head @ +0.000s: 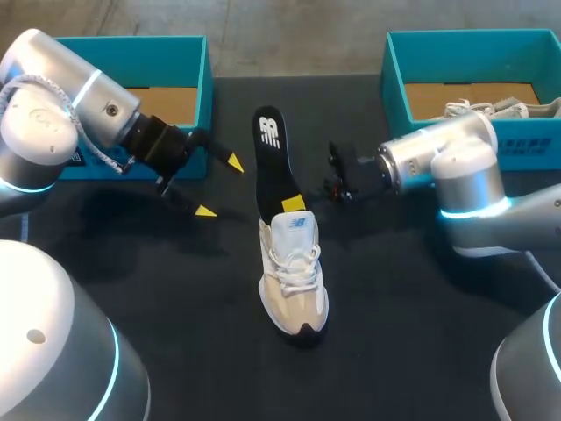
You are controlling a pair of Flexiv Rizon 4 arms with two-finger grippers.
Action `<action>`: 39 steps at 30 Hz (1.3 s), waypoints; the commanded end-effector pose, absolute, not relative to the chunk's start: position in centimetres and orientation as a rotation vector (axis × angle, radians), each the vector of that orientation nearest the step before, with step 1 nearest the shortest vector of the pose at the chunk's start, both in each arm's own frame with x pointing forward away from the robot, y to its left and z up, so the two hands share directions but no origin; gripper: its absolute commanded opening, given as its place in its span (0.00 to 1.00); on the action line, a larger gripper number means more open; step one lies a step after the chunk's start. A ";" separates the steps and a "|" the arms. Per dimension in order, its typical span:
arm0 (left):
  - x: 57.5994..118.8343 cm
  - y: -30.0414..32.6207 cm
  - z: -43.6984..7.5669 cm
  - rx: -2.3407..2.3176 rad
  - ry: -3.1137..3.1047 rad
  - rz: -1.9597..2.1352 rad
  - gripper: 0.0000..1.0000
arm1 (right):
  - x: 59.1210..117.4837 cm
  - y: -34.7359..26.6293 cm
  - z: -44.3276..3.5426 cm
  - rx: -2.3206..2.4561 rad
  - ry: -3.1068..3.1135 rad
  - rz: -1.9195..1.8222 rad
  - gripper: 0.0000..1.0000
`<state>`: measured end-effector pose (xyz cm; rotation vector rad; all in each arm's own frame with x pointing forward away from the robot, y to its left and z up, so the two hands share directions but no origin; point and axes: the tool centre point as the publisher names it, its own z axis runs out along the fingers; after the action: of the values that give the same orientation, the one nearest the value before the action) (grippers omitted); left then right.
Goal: Take the shoe out of the shoebox, open the shoe tongue, remove and reinsert the insole, then place the shoe into the shoebox
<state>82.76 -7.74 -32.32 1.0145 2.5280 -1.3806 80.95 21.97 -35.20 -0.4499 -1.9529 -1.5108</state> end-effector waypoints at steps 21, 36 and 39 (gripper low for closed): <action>83.3 -7.0 -31.6 1.036 2.529 -1.369 1.00 | 77.9 21.8 -37.1 -0.516 -1.947 -1.477 0.00; 82.8 -7.2 -31.1 1.061 2.509 -1.361 1.00 | 78.1 21.8 -35.1 -0.479 -2.000 -1.492 0.22; 82.7 -7.2 -31.2 1.062 2.509 -1.363 1.00 | 78.2 21.7 -34.7 -0.475 -2.010 -1.496 0.23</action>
<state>82.76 -7.19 -31.07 1.0614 2.5085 -1.3660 78.42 21.88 -35.04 -0.4681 -1.9994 -1.4991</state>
